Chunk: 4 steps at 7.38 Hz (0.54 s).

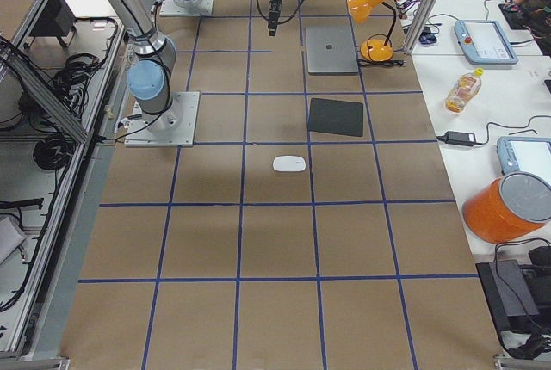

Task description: Place pen and mouse around notebook

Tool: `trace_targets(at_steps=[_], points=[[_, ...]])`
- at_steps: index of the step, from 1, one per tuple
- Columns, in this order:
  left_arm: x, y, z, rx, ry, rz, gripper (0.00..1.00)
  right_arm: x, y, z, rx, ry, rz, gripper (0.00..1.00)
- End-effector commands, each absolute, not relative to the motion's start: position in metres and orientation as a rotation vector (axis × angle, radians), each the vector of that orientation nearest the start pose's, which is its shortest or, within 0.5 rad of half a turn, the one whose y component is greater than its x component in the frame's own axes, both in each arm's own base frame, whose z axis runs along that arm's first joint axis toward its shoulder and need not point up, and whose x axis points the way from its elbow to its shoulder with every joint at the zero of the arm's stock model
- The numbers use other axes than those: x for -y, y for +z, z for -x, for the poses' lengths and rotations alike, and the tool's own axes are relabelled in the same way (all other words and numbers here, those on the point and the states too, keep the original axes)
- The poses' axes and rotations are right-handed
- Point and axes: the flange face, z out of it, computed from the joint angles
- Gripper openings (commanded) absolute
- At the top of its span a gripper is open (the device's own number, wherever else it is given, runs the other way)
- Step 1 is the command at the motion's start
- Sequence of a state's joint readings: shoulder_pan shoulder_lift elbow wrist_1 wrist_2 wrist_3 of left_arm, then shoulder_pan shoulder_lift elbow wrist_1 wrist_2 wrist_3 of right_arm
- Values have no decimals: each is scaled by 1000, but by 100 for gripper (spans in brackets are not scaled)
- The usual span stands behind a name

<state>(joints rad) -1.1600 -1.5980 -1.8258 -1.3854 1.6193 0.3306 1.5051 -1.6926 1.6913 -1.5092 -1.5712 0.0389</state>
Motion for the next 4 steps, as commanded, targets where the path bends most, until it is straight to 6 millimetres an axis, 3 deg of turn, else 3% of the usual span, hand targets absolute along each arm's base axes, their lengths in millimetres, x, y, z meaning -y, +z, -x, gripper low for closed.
trace_targets(at_steps=[1,2,4], points=[[453,269,-150,-3094,53,-191,99,455,449,-36,-3123,67,-280,100],[453,239,-172,-3064,-115,-200,100,455,416,-3,-3135,6,-232,100],[453,193,-202,-3132,-89,-124,98,441,359,58,-3163,-92,-180,100]])
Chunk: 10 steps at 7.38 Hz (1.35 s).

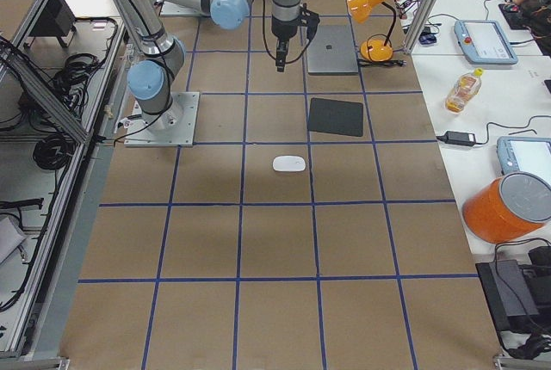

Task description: Place pen and mouse around notebook

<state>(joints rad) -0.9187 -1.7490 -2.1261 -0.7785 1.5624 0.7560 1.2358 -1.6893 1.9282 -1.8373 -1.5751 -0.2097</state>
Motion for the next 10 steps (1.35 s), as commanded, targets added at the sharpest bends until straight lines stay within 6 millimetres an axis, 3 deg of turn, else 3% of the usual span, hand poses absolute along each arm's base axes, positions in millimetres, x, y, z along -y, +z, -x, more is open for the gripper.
trace_targets(at_steps=[1,2,3,4,5,8,9,10], points=[[454,175,-213,-3142,-72,-81,98,430,342,97,-3172,-127,-195,100],[455,163,-213,-3157,-54,-56,97,428,320,126,-3151,-76,-186,100],[455,161,-214,-3153,-62,-30,72,438,301,144,-3170,-86,-120,100],[456,164,-214,-3149,-73,-32,32,446,288,153,-3183,-111,-57,100],[456,166,-214,-3147,-80,-32,3,449,283,159,-3179,-105,-61,100],[457,174,-207,-3157,-91,-35,0,447,276,167,-3163,-91,-26,100],[453,178,-192,-3200,-35,120,0,452,255,170,-3138,-32,-14,100],[456,186,-174,-3232,-39,193,0,459,249,175,-3132,-17,-10,100]])
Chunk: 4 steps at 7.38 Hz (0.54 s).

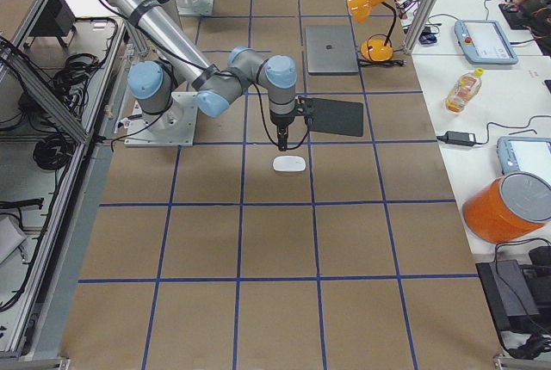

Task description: Place pen and mouse around notebook

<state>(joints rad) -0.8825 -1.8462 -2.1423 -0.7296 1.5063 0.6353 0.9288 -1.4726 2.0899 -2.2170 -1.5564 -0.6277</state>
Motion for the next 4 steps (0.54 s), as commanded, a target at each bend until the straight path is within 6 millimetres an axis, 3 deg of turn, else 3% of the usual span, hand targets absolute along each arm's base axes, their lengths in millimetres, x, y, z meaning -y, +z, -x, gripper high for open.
trace_targets(at_steps=[1,3,4], points=[[462,204,-144,-3219,-4,351,0,469,253,184,-3144,-30,2,100],[466,233,-58,-3160,83,651,0,496,242,210,-3143,-18,92,100],[468,242,-16,-3105,73,935,0,500,230,215,-3134,11,99,100]])
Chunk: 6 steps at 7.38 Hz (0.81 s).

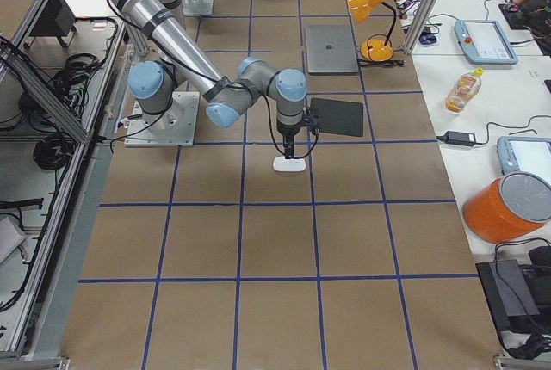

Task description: Place pen and mouse around notebook

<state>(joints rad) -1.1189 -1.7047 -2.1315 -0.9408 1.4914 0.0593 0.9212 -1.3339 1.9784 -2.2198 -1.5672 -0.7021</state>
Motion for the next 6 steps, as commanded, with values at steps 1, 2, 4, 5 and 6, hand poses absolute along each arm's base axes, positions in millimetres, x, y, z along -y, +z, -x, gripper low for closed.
trace_targets(at_steps=[1,2,4,5,6], points=[[467,254,31,-3075,51,1040,0,505,218,220,-3124,35,94,100],[464,253,74,-3038,61,1130,0,504,205,221,-3109,56,76,100],[463,251,150,-2950,69,1351,0,513,184,227,-3120,39,81,100],[461,255,183,-2941,65,1330,0,512,184,227,-3120,42,77,100],[456,249,202,-2897,79,1373,0,510,180,224,-3110,61,79,100]])
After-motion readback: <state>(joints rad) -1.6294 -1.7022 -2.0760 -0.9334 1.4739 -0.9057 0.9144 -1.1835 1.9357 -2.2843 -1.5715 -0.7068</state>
